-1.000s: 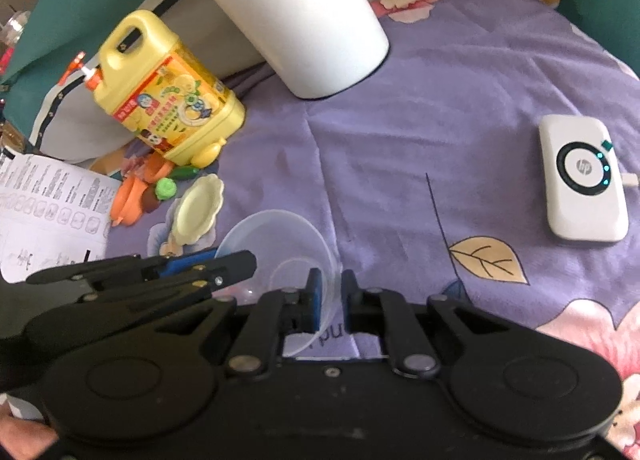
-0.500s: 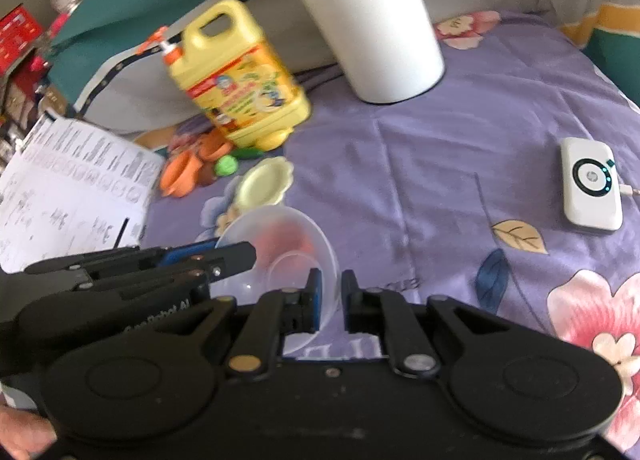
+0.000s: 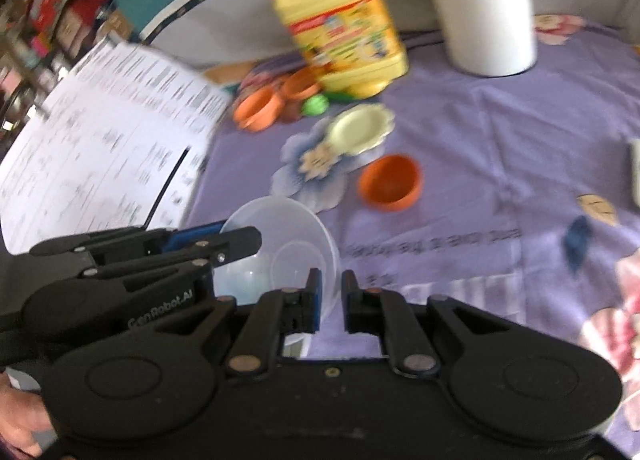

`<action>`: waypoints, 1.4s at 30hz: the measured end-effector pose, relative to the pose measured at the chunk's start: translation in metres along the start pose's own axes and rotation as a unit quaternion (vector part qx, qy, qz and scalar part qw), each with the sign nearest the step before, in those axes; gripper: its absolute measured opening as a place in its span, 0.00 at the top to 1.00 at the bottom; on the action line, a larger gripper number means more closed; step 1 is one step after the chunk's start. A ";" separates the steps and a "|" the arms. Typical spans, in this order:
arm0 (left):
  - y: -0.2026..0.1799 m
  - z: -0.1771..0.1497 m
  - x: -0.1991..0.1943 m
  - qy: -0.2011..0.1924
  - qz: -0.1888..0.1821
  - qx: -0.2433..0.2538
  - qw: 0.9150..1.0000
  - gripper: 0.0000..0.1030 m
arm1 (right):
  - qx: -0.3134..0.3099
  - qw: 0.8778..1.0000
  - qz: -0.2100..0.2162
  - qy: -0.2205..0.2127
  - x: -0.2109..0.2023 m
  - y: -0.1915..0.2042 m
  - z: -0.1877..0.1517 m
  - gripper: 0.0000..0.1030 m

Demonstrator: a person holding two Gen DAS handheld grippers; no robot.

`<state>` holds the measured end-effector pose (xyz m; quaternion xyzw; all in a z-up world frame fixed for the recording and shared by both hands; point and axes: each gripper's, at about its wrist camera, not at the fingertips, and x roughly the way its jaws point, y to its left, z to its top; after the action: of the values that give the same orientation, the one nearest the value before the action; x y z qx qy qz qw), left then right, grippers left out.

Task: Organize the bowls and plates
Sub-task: 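Lift the clear bowl with both grippers and carry it over the blue bowl, then lower the clear bowl into the blue bowl and open both grippers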

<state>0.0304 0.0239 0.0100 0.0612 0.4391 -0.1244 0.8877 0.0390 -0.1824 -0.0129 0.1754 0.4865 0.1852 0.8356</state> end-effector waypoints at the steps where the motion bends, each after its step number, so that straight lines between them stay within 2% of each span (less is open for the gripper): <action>1: 0.008 -0.004 -0.004 0.000 0.004 -0.006 1.000 0.87 | -0.008 1.000 0.004 0.007 0.004 0.009 -0.001 0.90; 6: 0.047 -0.027 -0.015 0.006 0.024 -0.039 0.999 0.86 | -0.050 0.998 0.019 0.039 0.026 0.054 -0.008 0.90; 11: 0.080 -0.052 -0.017 0.013 0.028 -0.079 0.996 0.86 | -0.083 0.994 0.024 0.070 0.048 0.085 -0.016 0.90; 19: 0.098 -0.086 -0.001 0.045 0.024 -0.107 0.993 0.86 | -0.106 0.988 0.017 0.110 0.075 0.099 -0.030 0.90; 23: 0.098 -0.090 0.007 0.050 0.019 -0.111 0.992 0.86 | -0.113 0.987 0.010 0.114 0.081 0.098 -0.031 0.88; 25: 0.098 -0.091 0.009 0.048 0.022 -0.110 0.992 0.82 | -0.117 0.987 0.007 0.112 0.081 0.097 -0.031 0.86; 27: 0.097 -0.091 0.008 0.041 0.031 -0.107 0.993 0.67 | -0.125 0.986 0.003 0.107 0.080 0.098 -0.031 0.74; 28: 0.097 -0.090 0.007 0.037 0.040 -0.106 0.993 0.63 | -0.128 0.986 0.002 0.103 0.079 0.099 -0.031 0.71; 30: 0.099 -0.091 0.005 0.027 0.059 -0.105 0.992 0.40 | -0.136 0.986 -0.007 0.094 0.076 0.100 -0.030 0.64; 31: 0.101 -0.091 0.003 0.021 0.069 -0.108 0.992 0.34 | -0.139 0.986 -0.011 0.091 0.075 0.100 -0.030 0.51; 32: 0.104 -0.093 0.000 0.015 0.079 -0.111 0.991 0.23 | -0.143 0.986 -0.015 0.087 0.073 0.099 -0.030 0.34; 33: 0.107 -0.094 -0.002 0.011 0.085 -0.115 0.990 0.11 | -0.150 0.986 -0.020 0.076 0.070 0.098 -0.030 0.25; 34: 0.109 -0.096 -0.005 0.005 0.083 -0.118 0.989 0.07 | -0.156 0.985 -0.023 0.067 0.067 0.097 -0.031 0.12; 35: 0.111 -0.097 -0.008 0.000 0.080 -0.121 0.989 0.04 | -0.163 0.985 -0.024 0.059 0.063 0.097 -0.032 0.07; 39: 0.113 -0.101 -0.018 -0.012 0.086 -0.122 0.989 0.00 | -0.193 0.980 -0.031 0.031 0.050 0.098 -0.038 0.00; 42: 0.110 -0.103 -0.026 -0.019 0.091 -0.127 0.988 0.00 | -0.205 0.978 -0.034 0.016 0.040 0.098 -0.041 0.00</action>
<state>-0.0336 0.1571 -0.0319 -0.0142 0.4268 0.0126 0.9042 0.0081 -0.0738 -0.0155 -0.0195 0.4574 0.2558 0.8515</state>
